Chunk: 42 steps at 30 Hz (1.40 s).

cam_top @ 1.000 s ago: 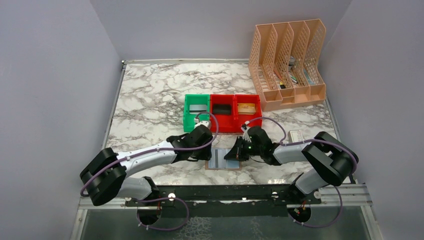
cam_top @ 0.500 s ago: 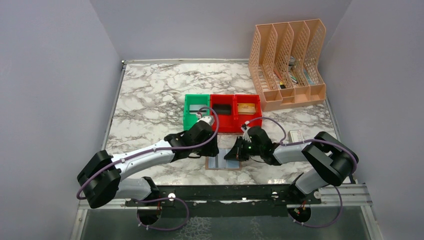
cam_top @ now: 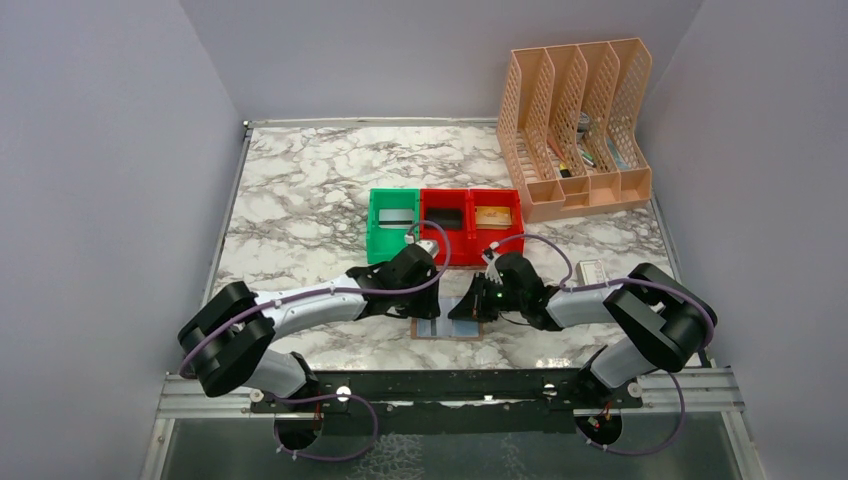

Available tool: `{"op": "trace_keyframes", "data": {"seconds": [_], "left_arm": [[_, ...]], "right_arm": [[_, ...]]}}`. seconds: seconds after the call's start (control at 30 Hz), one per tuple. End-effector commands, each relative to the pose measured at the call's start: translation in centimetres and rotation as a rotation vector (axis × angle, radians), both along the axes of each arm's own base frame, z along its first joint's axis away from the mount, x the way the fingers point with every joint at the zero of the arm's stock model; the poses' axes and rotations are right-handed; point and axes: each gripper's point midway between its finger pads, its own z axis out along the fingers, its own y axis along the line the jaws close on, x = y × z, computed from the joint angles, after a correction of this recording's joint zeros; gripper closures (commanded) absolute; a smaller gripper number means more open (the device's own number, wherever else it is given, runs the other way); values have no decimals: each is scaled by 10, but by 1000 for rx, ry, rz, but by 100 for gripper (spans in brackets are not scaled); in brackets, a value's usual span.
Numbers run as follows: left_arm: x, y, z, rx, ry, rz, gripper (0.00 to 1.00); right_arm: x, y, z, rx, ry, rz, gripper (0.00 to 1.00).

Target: Take the credit cards out of the card holder

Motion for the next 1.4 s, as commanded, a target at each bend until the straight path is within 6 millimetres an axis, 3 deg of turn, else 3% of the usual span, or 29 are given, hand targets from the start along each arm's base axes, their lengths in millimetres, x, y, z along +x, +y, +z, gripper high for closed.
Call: {"op": "trace_keyframes", "data": {"seconds": [0.0, 0.37, 0.7, 0.87, 0.97, 1.13, 1.37], "left_arm": [[-3, 15, -19, 103, 10, 1, 61], [-5, 25, -29, 146, 24, 15, 71], [-8, 25, -33, 152, 39, 12, 75], [-9, 26, -38, 166, 49, 7, 76], [-9, 26, -39, 170, 49, 6, 77], [-10, 32, -42, 194, 46, 21, 77], [-11, 37, -46, 216, 50, 20, 78]], "right_arm": [[-3, -12, -16, -85, 20, -13, 99], [-3, -10, -10, -62, 11, -11, 98], [-1, -6, -6, -45, 4, -5, 85], [-1, -8, -18, -85, 32, -9, 81], [0, -7, -18, -87, 23, 3, 84], [2, -9, -12, -95, -7, 7, 99], [7, -28, -9, -159, -41, -78, 99]]}}
